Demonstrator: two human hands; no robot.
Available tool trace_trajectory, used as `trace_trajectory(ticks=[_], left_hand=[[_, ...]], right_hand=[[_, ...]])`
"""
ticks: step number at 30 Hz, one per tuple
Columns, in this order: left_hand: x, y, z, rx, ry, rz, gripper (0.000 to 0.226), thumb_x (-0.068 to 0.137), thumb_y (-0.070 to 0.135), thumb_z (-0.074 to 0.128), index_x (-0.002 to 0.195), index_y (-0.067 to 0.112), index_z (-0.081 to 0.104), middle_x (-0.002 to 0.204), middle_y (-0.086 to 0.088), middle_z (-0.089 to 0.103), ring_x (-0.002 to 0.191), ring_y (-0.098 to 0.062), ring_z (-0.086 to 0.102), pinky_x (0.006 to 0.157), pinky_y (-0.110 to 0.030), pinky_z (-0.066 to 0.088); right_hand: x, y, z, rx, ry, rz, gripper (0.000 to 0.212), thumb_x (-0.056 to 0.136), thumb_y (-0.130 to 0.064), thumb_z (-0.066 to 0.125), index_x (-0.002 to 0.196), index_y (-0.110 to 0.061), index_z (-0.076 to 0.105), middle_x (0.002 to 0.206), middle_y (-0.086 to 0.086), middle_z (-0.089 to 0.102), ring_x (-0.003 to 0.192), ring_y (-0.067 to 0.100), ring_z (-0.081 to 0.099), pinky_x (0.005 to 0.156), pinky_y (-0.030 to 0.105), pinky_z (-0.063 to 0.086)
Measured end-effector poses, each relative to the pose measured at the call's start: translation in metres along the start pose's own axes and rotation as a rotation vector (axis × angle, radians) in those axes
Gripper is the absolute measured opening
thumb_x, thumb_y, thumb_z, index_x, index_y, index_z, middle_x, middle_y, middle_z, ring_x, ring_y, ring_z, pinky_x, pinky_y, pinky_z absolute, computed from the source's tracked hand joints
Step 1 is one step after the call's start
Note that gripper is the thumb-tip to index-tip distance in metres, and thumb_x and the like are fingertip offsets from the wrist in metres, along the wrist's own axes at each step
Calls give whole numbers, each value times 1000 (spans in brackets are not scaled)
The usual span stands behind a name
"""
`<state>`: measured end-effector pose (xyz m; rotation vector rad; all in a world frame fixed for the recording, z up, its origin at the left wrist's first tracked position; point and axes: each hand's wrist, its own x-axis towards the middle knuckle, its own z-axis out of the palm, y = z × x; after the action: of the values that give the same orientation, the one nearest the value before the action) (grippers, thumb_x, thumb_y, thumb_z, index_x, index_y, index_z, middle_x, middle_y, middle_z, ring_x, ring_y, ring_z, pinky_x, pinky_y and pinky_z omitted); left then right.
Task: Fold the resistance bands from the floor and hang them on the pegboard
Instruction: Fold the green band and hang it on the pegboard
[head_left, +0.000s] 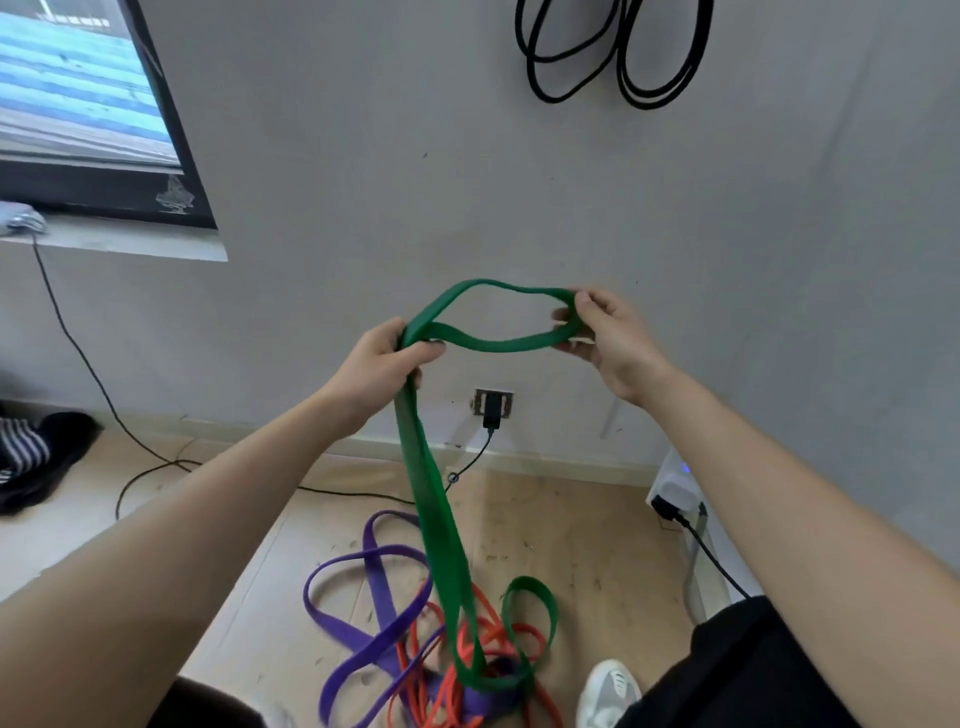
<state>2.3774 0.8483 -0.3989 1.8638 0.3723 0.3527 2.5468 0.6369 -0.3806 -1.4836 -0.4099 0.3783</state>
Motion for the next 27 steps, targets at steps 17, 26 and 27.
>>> trace_trajectory(ticks=[17, 26, 27], left_hand=[[-16, 27, -22, 90, -27, 147, 7, 87, 11, 75, 83, 16, 73, 55, 9, 55, 56, -12, 50, 56, -24, 40], [-29, -5, 6, 90, -129, 76, 21, 81, 12, 83, 97, 18, 69, 88, 2, 70, 85, -12, 69, 86, -29, 58], [-30, -8, 12, 82, -146, 73, 19, 83, 12, 81, 95, 18, 69, 90, 2, 70, 89, -14, 71, 90, -31, 57]], right_hand=[[-36, -11, 75, -392, -566, -287, 34, 88, -13, 74, 120, -3, 66, 109, 20, 70, 91, 20, 68, 89, 37, 58], [-39, -33, 62, -178, -437, -304, 16, 95, -9, 64, 109, -3, 67, 93, 6, 64, 80, 18, 64, 82, 32, 59], [-39, -37, 59, -151, -407, -319, 15, 95, -9, 64, 108, -4, 67, 92, 5, 63, 80, 17, 64, 82, 31, 59]])
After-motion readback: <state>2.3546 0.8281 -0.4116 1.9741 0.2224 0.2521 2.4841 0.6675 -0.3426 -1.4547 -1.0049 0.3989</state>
